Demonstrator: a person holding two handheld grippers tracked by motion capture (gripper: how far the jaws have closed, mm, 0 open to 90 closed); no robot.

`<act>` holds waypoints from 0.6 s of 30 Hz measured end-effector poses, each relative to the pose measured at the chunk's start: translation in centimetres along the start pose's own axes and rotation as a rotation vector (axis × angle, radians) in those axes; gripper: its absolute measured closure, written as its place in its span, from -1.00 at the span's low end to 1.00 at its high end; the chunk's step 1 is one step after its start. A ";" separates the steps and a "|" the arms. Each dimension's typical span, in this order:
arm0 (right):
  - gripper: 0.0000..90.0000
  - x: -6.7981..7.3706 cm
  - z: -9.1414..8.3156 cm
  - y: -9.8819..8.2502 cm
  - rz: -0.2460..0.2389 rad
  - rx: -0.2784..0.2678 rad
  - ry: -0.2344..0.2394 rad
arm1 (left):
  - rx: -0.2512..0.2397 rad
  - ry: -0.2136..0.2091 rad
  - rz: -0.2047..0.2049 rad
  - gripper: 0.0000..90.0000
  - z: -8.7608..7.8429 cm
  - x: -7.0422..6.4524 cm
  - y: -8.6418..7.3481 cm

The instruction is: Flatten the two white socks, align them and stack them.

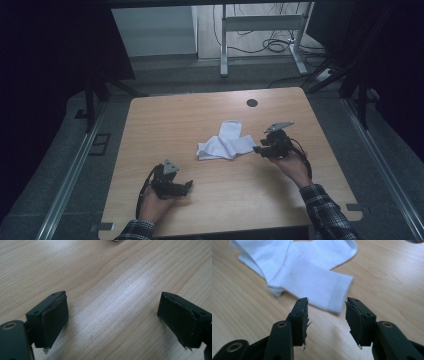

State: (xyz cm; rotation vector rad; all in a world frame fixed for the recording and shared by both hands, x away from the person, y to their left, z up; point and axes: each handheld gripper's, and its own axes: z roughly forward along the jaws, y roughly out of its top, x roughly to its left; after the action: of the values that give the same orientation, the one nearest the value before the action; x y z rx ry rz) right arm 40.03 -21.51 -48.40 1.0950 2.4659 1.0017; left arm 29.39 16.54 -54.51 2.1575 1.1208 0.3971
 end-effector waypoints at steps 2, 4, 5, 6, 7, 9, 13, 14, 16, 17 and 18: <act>0.29 0.0 0.4 0.6 0.000 0.006 -0.009 | 0.000 0.000 0.000 -0.78 0.0 0.0 0.0; 0.36 0.1 0.9 1.1 -0.002 0.012 -0.018 | 0.000 0.000 0.001 -0.78 0.0 0.0 0.0; 0.38 0.0 1.1 1.3 -0.001 0.015 -0.019 | 0.000 0.000 0.000 -0.78 0.0 0.0 0.0; 0.41 0.0 1.4 1.5 0.008 0.020 -0.024 | 0.000 0.000 0.000 -0.78 0.0 0.0 0.0; 0.45 -0.2 1.6 1.7 0.010 0.019 -0.024 | 0.000 0.000 0.000 -0.78 0.0 0.0 0.0; 0.53 -0.5 2.1 1.9 0.026 0.024 -0.027 | 0.000 0.000 0.001 -0.78 0.0 0.0 0.0; 0.62 -1.1 3.3 1.9 0.060 0.041 -0.036 | -0.001 0.000 -0.001 -0.78 0.0 0.0 0.0; 0.62 -1.2 3.6 1.9 0.063 0.044 -0.037 | -0.001 0.000 -0.001 -0.78 0.0 0.0 0.0; 0.55 -1.4 4.1 1.7 0.072 0.048 -0.037 | -0.001 0.000 -0.002 -0.78 0.0 0.0 0.0; 0.51 -1.4 4.4 1.6 0.076 0.051 -0.034 | -0.001 0.000 -0.002 -0.78 0.0 0.0 0.0; 0.47 -1.5 4.6 1.5 0.077 0.056 -0.038 | -0.001 0.000 -0.001 -0.78 0.0 0.0 0.0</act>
State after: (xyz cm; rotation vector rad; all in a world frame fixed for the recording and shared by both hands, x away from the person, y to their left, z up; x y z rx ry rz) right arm 44.11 -19.62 -50.77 1.2236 2.4519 0.9293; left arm 29.39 16.52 -54.51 2.1553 1.1218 0.3973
